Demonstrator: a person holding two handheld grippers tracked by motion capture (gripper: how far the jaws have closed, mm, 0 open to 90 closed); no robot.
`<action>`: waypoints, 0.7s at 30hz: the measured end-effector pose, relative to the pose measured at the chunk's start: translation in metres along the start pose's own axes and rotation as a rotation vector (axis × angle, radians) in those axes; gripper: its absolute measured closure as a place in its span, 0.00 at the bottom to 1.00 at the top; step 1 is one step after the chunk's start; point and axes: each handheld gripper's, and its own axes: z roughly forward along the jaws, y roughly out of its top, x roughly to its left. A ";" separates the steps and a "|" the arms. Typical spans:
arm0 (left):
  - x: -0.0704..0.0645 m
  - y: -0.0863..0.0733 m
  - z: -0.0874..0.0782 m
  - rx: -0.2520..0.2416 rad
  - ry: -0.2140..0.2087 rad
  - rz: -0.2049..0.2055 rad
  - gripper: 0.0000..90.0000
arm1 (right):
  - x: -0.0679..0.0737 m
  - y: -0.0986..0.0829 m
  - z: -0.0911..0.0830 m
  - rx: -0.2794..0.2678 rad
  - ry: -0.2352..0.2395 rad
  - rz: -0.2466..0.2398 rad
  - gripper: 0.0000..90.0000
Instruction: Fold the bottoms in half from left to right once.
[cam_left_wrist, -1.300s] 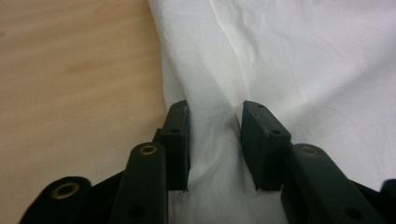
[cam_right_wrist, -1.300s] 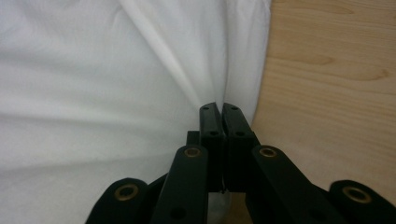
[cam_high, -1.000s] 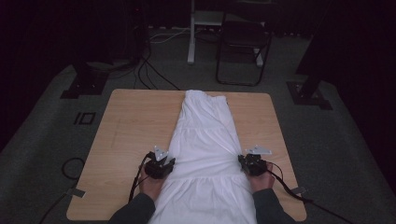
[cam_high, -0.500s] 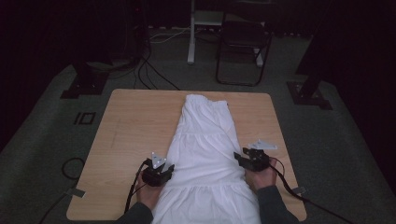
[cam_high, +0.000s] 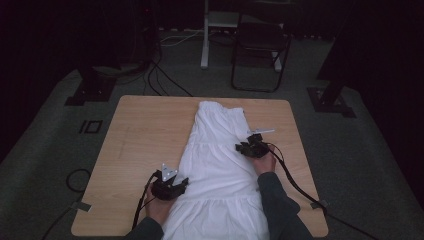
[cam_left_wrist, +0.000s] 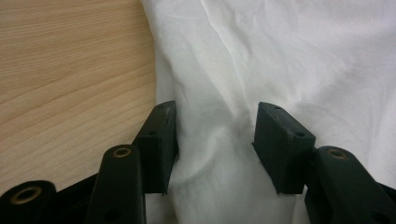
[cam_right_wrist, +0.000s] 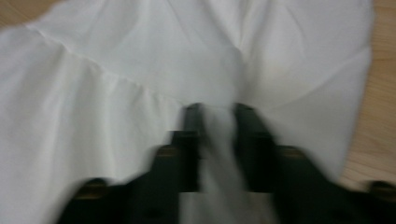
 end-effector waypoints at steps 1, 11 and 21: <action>0.000 0.000 -0.001 -0.002 -0.002 0.000 0.54 | 0.002 0.000 -0.004 -0.015 -0.044 -0.020 0.97; -0.007 0.018 -0.012 -0.024 -0.061 0.016 0.51 | -0.013 -0.030 -0.047 -0.123 -0.248 0.096 0.99; 0.005 0.096 0.047 -0.023 -0.036 0.071 0.49 | -0.017 -0.039 -0.022 -0.036 -0.238 0.116 0.98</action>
